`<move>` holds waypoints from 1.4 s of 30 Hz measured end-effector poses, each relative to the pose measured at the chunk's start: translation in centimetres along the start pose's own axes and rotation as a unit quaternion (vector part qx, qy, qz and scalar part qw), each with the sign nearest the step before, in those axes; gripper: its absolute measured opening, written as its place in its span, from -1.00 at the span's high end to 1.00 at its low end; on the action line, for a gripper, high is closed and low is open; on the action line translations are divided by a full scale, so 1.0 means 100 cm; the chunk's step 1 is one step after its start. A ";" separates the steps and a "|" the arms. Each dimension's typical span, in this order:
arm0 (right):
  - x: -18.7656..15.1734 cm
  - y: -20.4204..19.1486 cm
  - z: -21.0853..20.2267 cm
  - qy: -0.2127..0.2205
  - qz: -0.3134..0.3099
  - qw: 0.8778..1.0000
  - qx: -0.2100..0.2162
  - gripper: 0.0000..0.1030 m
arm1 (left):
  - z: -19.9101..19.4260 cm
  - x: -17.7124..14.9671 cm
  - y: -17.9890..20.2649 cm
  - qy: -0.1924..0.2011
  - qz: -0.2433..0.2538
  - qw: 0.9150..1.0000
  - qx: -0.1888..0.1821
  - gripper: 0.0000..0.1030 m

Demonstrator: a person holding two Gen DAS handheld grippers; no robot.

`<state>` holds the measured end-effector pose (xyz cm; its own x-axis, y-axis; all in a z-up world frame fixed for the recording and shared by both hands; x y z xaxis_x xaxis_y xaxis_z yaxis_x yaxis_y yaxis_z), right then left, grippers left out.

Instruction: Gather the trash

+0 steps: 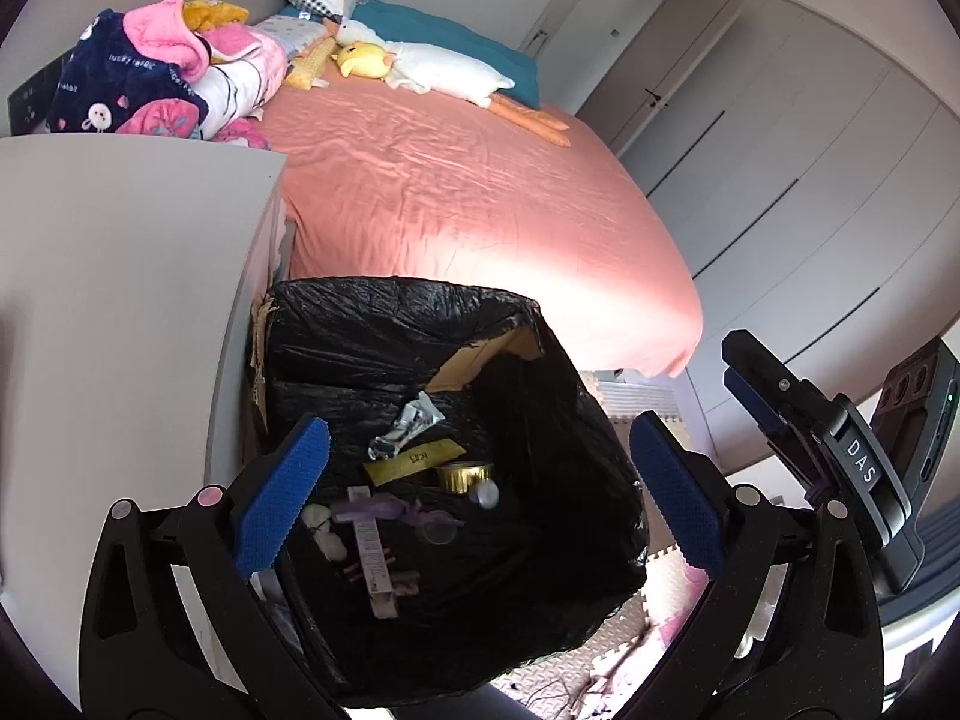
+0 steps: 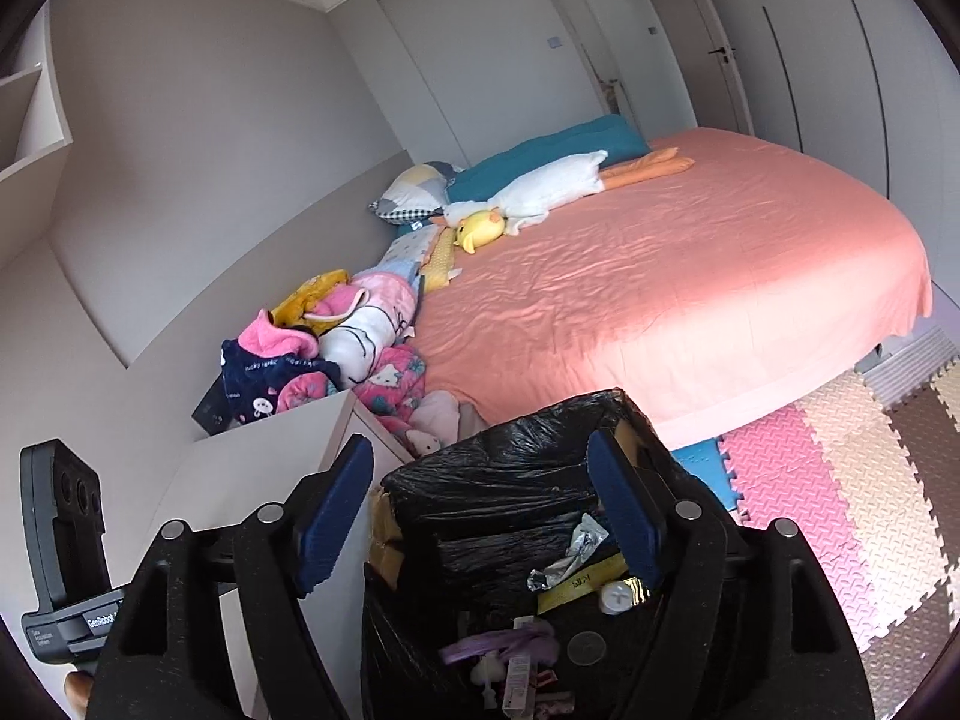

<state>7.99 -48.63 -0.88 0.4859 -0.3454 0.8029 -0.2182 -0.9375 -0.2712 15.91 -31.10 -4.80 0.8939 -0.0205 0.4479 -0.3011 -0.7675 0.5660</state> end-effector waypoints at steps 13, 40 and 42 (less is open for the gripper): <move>-0.007 -0.018 0.007 -0.013 -0.018 1.000 0.016 -0.45 | -0.013 0.001 -0.015 0.015 -0.014 1.000 0.007 -0.88; -0.038 -0.144 0.040 -0.054 -0.096 0.991 0.078 -0.46 | -0.099 0.012 -0.102 0.113 -0.021 0.988 0.100 -0.88; -0.041 -0.153 0.042 -0.057 -0.100 0.990 0.083 -0.46 | -0.105 0.012 -0.111 0.118 -0.026 0.987 0.107 -0.88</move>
Point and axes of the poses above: each gripper's, at about its wrist camera, not at the fingertips, and z roughly the way its jaws point, y to its right, x to its top, the point moved 6 cm from there along z, roughly the way its jaws point, and after that the axes turned 12 degrees about -z, right-handed, at the moved point
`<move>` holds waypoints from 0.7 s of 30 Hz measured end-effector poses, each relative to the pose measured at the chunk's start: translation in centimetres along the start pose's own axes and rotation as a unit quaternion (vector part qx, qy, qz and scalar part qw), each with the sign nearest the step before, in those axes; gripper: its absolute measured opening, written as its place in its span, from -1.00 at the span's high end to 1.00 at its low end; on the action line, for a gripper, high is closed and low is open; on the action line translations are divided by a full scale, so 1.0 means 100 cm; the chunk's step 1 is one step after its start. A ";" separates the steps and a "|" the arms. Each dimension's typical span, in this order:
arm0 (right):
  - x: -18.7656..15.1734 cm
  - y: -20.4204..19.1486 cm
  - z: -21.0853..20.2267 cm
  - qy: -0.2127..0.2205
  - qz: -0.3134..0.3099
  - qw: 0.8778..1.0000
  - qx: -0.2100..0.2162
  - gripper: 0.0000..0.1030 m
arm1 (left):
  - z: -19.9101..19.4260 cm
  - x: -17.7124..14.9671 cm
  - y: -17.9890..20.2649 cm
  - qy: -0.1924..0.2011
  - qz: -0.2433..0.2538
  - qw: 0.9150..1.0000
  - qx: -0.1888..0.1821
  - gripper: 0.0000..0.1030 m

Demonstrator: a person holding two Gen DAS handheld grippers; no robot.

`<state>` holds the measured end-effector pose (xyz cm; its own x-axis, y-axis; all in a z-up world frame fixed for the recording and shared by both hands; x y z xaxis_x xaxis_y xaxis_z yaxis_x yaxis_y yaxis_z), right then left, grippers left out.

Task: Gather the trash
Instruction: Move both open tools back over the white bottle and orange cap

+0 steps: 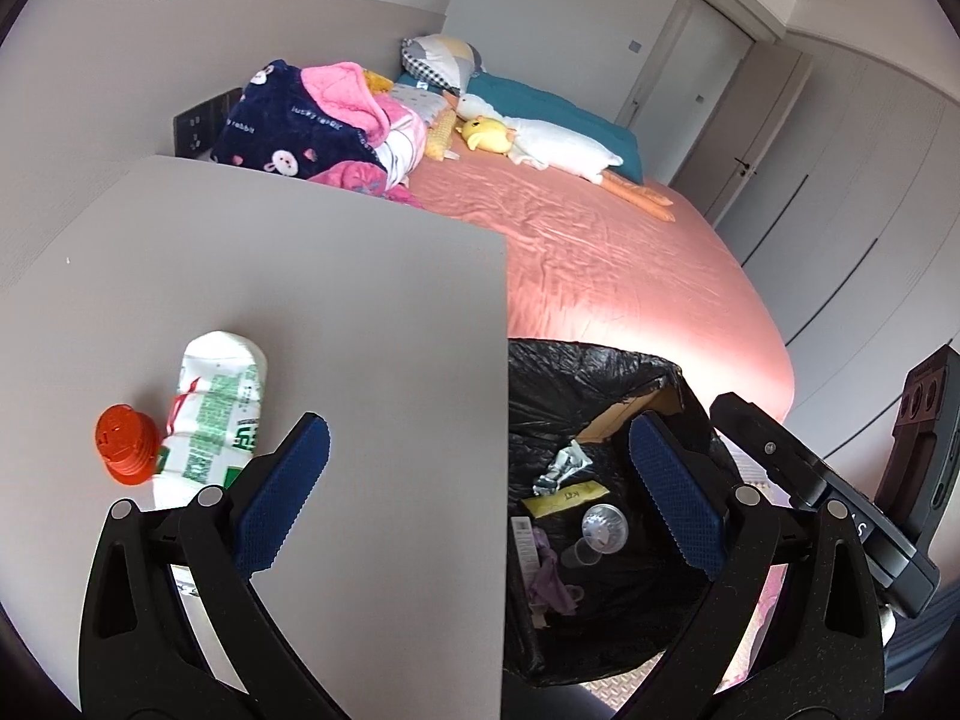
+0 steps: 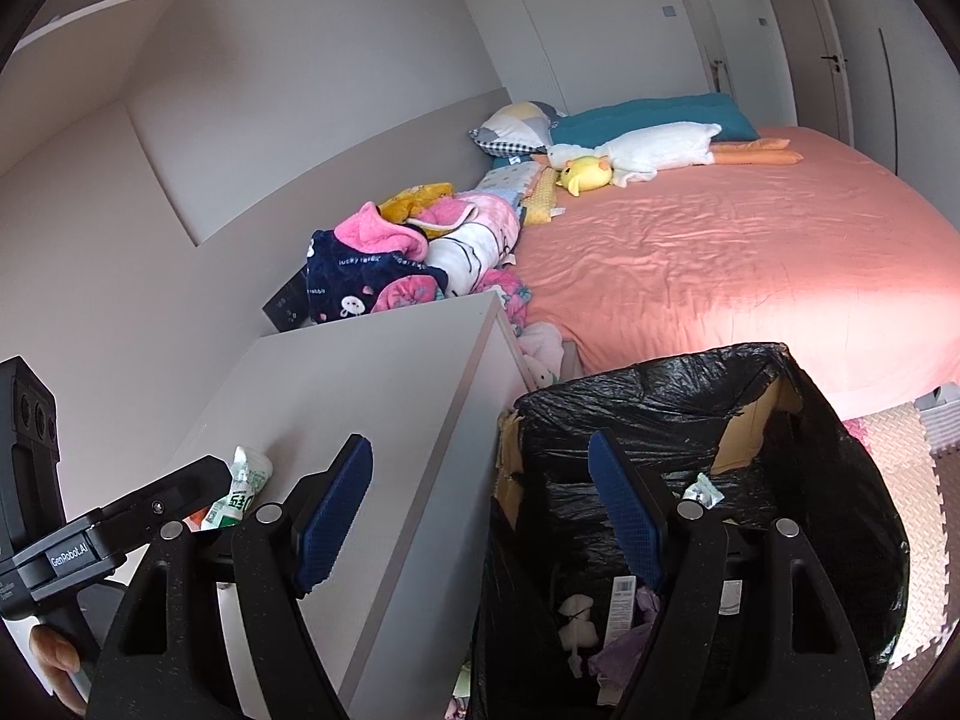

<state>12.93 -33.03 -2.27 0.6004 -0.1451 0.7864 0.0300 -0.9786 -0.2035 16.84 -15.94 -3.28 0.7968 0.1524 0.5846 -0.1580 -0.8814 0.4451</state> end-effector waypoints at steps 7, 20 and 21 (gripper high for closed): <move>-0.002 -0.032 0.018 -0.014 -0.012 1.000 0.021 -0.48 | -0.011 0.002 -0.033 0.011 -0.017 0.999 0.026 -0.88; -0.005 -0.085 0.049 -0.035 -0.035 0.998 0.047 -0.56 | -0.022 0.006 -0.092 0.026 -0.056 0.996 0.059 -0.88; -0.006 -0.088 0.052 -0.037 -0.036 0.997 0.049 -0.57 | -0.022 0.007 -0.097 0.027 -0.058 0.996 0.065 -0.88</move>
Point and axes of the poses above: each gripper's, at about its wrist camera, not at the fingertips, and z roughly the way its jaws point, y to its right, x to its top, the point moved 6 cm from there along z, roughly the way its jaws point, and after that the axes turned 12 degrees about -z, right-handed, at the moved point
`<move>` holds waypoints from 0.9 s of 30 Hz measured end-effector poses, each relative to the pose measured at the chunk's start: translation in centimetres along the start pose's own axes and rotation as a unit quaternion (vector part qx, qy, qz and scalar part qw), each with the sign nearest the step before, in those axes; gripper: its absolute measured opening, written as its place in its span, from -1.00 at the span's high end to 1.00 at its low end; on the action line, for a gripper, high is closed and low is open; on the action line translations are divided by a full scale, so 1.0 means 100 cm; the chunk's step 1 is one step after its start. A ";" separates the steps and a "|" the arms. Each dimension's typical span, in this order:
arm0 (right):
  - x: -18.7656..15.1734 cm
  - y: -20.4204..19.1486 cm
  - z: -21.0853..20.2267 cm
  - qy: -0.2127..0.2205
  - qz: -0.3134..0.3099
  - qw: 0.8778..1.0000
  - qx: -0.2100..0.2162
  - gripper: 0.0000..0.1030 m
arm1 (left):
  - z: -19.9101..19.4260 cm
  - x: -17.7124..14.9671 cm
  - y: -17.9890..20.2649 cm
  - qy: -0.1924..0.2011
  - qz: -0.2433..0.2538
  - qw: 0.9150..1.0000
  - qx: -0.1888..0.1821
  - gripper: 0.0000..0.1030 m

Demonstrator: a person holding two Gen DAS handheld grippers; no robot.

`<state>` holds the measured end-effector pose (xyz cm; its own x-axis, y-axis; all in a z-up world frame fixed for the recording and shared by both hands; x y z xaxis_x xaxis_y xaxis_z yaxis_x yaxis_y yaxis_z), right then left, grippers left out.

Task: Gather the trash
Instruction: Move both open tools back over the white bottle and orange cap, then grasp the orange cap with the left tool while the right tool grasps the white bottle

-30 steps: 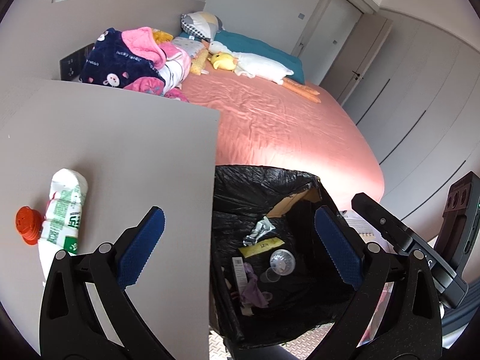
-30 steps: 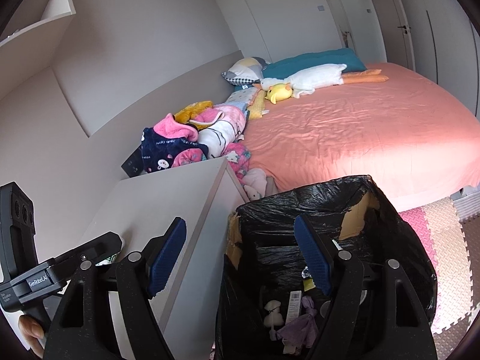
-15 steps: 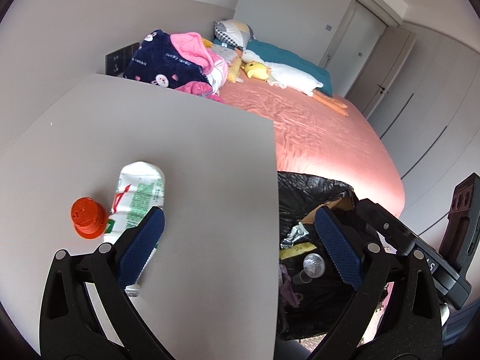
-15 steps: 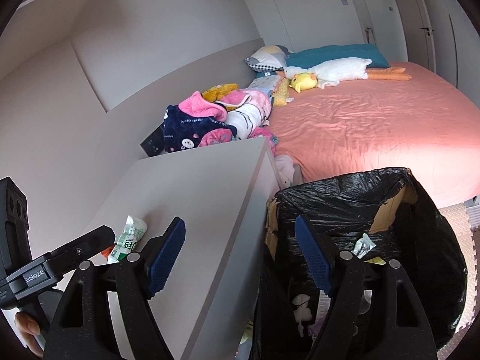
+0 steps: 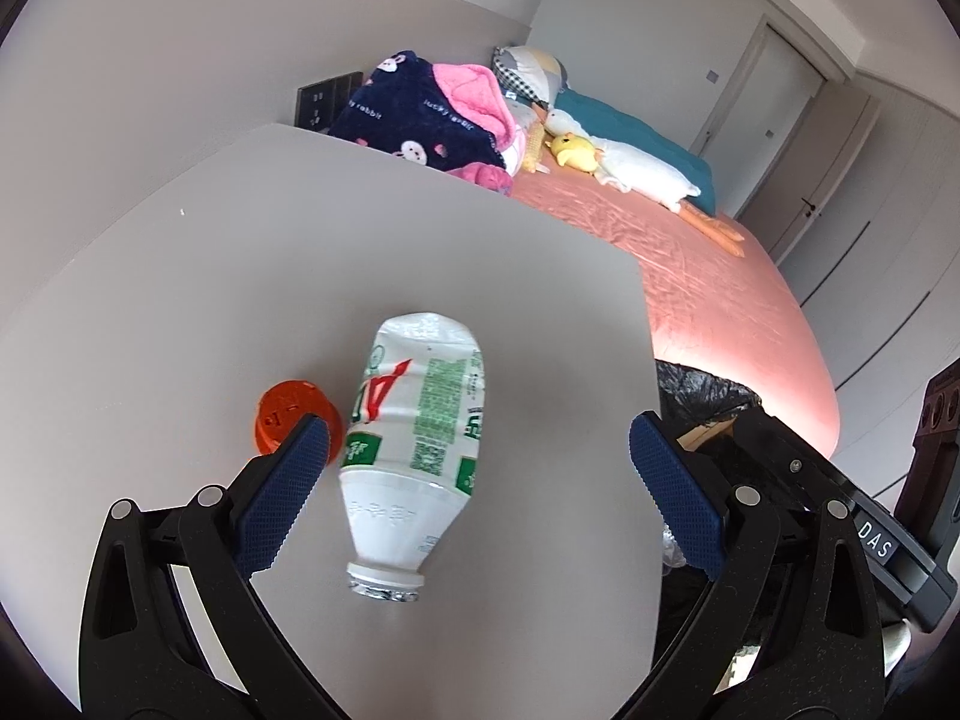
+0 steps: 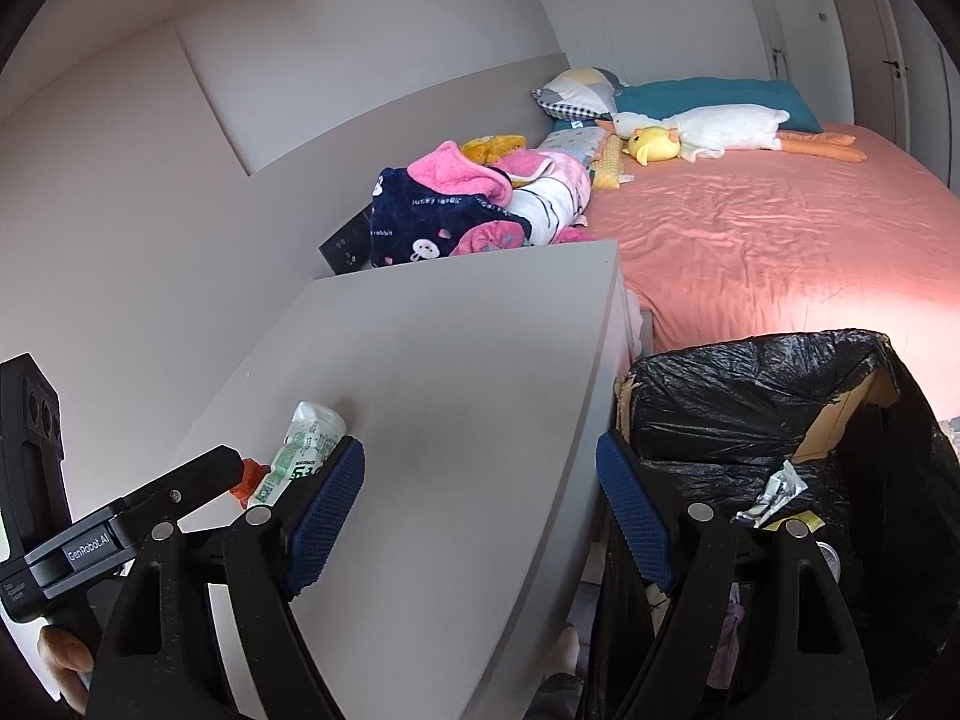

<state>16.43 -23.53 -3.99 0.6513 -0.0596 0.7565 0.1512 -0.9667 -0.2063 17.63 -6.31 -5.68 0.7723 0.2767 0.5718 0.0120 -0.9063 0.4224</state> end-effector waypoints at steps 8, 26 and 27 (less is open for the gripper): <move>-0.003 -0.019 0.018 -0.014 -0.002 1.000 0.015 -0.57 | 0.009 0.010 -0.041 0.007 -0.020 0.998 0.052 -0.84; -0.007 -0.051 0.043 -0.036 -0.024 0.999 0.034 -0.58 | 0.041 0.008 -0.077 -0.011 0.007 0.995 0.102 0.17; -0.008 -0.053 0.044 -0.038 -0.024 0.998 0.034 -0.58 | 0.041 0.009 -0.079 -0.009 0.006 0.994 0.105 0.17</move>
Point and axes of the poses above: each gripper's, at about its wrist camera, not at the fingertips, and z roughly the way its jaws point, y to its right, x to its top, the point moved 6 cm from there along z, roughly the way its jaws point, and after that the axes turned 12 degrees about -z, right-handed, at the moved point
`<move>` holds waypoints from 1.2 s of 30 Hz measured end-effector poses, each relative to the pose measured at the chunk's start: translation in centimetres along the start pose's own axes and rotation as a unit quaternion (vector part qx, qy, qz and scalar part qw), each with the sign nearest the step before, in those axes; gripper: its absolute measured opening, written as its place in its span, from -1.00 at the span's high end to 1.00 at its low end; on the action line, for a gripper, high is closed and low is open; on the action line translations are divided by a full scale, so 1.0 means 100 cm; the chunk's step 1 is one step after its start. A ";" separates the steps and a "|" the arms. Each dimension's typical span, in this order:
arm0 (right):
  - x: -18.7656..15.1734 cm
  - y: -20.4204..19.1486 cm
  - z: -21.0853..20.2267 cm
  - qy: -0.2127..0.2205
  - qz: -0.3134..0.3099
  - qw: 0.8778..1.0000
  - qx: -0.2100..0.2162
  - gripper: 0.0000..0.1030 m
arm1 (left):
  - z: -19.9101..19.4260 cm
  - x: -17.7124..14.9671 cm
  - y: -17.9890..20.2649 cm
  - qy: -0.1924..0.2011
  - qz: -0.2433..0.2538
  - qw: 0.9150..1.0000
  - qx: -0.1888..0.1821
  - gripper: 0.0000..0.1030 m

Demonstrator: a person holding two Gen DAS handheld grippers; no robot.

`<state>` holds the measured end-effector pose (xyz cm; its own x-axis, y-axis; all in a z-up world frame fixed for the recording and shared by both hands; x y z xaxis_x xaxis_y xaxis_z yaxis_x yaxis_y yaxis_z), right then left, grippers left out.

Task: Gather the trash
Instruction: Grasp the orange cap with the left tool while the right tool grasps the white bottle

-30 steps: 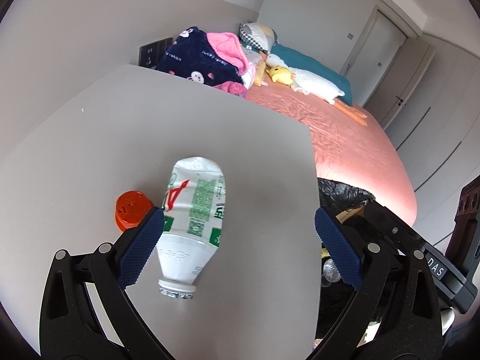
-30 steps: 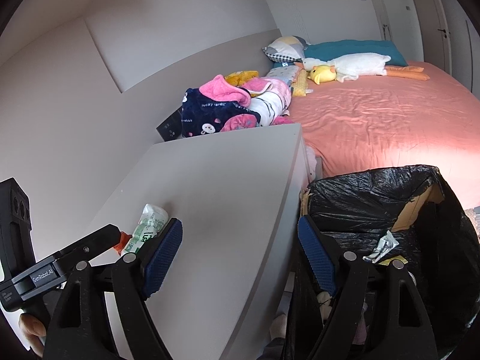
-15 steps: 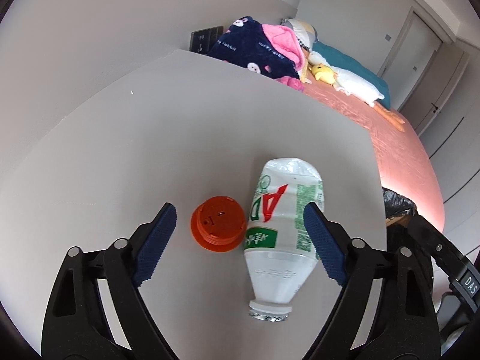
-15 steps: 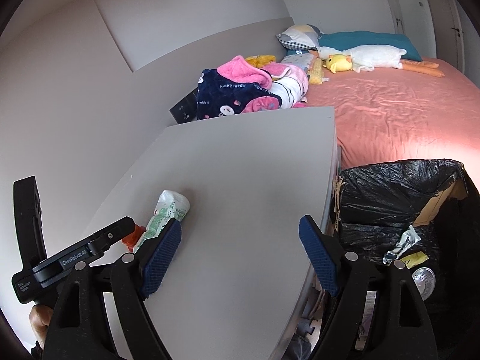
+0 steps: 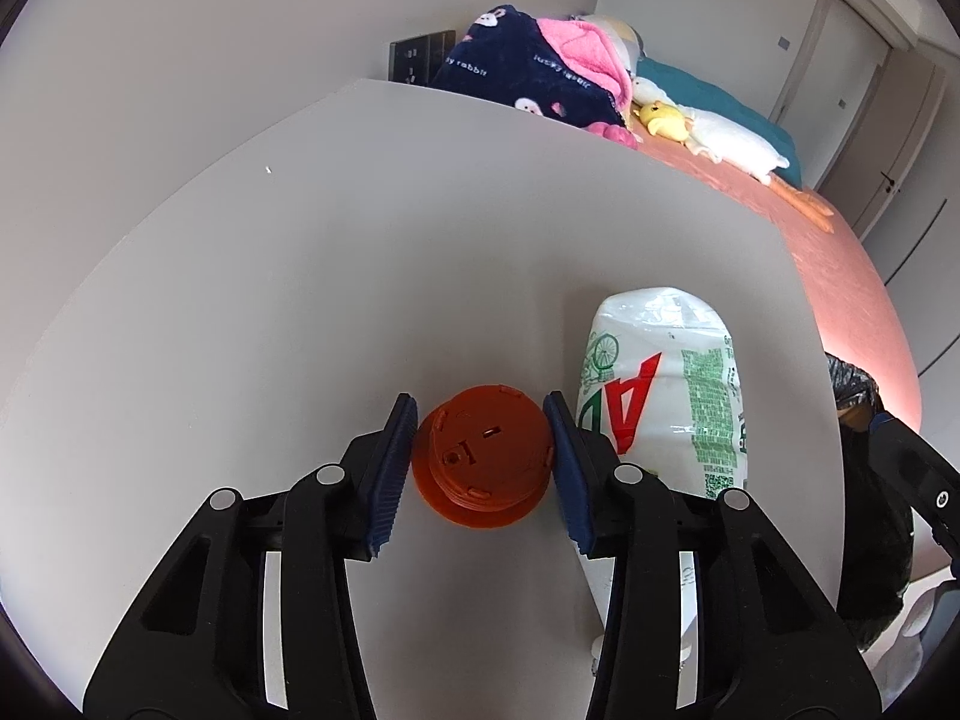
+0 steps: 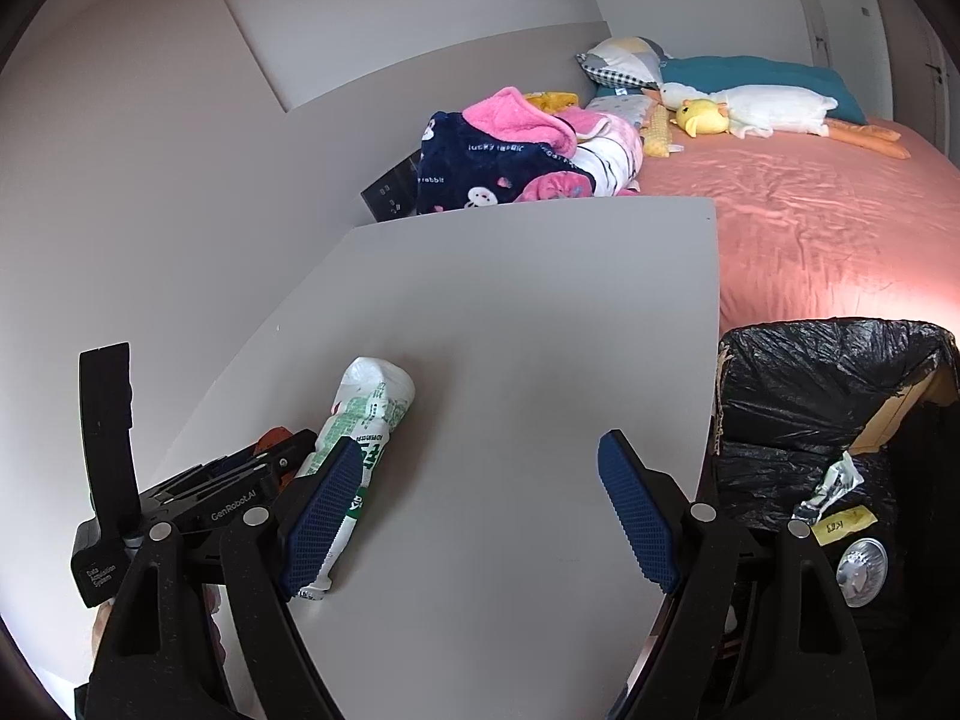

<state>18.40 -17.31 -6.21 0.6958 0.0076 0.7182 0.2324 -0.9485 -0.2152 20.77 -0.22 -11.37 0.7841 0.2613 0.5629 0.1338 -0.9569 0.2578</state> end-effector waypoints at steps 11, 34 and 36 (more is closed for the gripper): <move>-0.002 -0.023 0.020 -0.018 -0.012 1.000 0.017 -0.58 | -0.017 0.010 -0.032 0.018 -0.048 0.999 0.007 0.17; -0.005 -0.081 0.084 -0.072 -0.068 0.994 -0.041 -0.57 | -0.042 0.023 -0.095 0.039 -0.125 0.991 0.026 0.17; -0.006 -0.084 0.085 -0.070 -0.083 0.993 -0.051 -0.49 | -0.042 0.023 -0.096 0.038 -0.127 0.991 0.024 0.17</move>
<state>21.84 -6.70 -10.45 0.7432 0.2035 0.6374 0.2861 -0.9578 -0.0278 18.73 10.13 -9.23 0.6738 0.5019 0.5424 0.3517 -0.8633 0.3619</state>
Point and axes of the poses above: each gripper's, at about its wrist camera, not at the fingertips, and z roughly the way its jaws point, y to its right, x to its top, the point moved 6 cm from there along z, roughly the way its jaws point, and after that the axes turned 12 degrees about -z, right-handed, at the moved point
